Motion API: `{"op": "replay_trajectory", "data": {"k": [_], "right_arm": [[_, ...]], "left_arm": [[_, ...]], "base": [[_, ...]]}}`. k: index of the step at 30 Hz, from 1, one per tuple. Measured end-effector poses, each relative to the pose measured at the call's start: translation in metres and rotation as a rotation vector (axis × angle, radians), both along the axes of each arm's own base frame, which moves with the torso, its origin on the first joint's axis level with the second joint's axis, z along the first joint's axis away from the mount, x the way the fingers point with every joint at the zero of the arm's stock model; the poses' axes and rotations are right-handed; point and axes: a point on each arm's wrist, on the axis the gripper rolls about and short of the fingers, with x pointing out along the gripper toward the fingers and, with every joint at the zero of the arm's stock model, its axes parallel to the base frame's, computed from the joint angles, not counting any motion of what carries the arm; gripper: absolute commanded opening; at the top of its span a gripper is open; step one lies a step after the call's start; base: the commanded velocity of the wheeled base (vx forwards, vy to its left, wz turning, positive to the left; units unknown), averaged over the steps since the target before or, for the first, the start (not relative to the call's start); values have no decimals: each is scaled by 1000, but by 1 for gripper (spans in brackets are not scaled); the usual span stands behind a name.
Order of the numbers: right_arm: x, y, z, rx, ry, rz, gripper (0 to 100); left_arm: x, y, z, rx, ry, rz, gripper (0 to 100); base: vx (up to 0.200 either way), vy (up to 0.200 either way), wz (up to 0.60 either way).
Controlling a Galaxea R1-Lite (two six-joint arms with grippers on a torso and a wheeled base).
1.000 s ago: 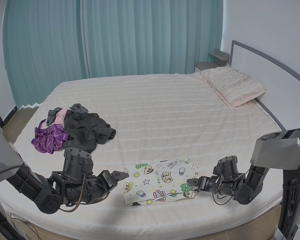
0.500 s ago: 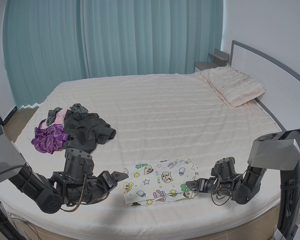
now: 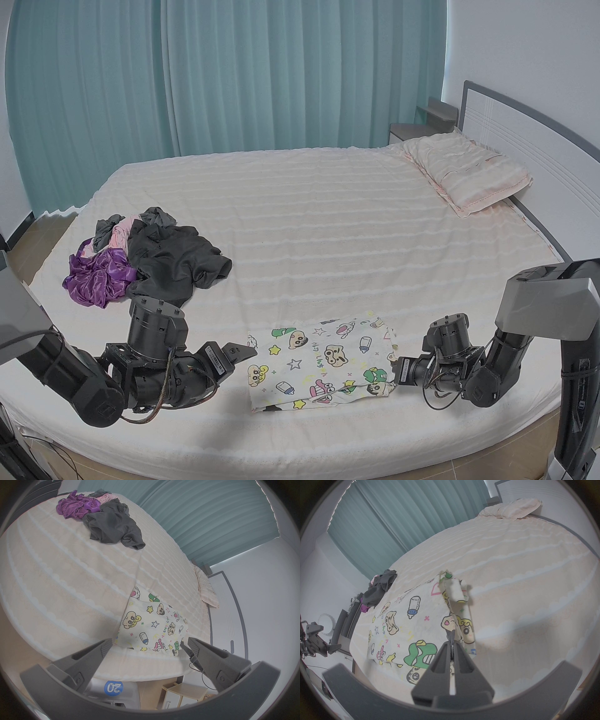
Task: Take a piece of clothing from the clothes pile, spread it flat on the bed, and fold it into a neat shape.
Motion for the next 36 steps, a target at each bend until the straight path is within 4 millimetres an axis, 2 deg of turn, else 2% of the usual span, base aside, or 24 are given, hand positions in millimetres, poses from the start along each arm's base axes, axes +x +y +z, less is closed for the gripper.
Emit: {"op": "replay_trajectory", "data": {"k": [7,18,26,27,36], "right_arm": [[-11,-5,8,-9,4,-6,0],[-43,-19,25,-23,35,7,0],[-48,-21,25,-47,36,28,0],[-48,-21,24,-50,40,30,100],[-43,-21,23,-49,27,35,100]], "left_arm": [[0,0,0,0,0,0,100],[0,0,-1,1,2,-1,100],[-1,0,-1,4,7,-2,100],[-1,0,-2,4,7,-1,100],[0,0,-5,9,18,-1,100]], "base": [[0,0,0],[0,0,0],[0,0,0],[0,0,0],[0,0,0]]}}
